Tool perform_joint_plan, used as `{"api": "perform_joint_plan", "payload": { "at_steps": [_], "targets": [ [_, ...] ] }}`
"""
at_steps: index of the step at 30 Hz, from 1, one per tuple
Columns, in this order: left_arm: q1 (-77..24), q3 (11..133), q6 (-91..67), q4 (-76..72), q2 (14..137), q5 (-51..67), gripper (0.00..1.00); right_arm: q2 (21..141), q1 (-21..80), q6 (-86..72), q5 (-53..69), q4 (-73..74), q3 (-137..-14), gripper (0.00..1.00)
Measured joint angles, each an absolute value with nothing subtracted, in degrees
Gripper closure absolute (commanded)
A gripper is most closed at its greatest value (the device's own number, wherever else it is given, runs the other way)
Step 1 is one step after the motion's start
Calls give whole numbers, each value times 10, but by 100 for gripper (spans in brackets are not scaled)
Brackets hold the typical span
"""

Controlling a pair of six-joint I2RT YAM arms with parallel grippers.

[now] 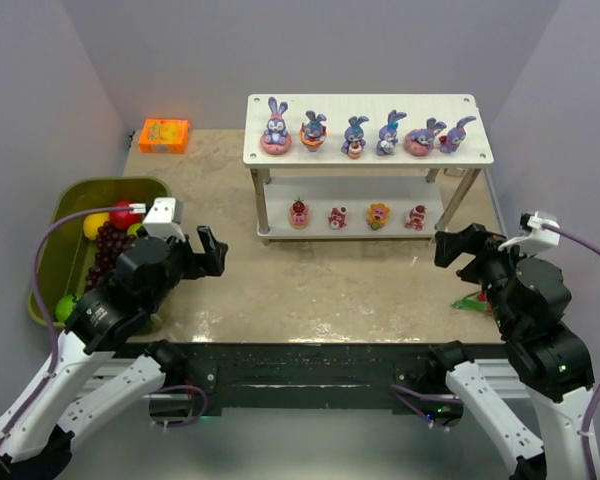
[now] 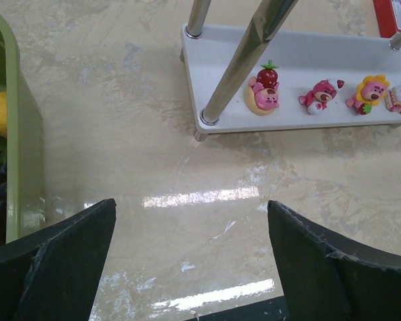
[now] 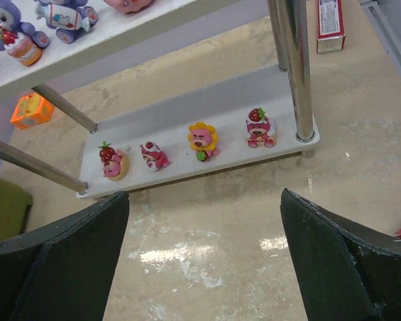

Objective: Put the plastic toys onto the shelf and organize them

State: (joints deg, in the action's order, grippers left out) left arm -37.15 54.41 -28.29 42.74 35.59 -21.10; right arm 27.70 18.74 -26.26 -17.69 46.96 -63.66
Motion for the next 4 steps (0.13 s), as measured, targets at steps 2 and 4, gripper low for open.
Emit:
{"api": "perform_joint_plan", "payload": {
  "at_steps": [2, 4],
  "targets": [
    [-371, 544, -279, 427, 353, -210, 0, 276, 187, -265, -186, 474, -630, 1],
    [-371, 544, -279, 427, 349, -209, 0, 276, 187, -266, -189, 475, -625, 1]
  ]
}}
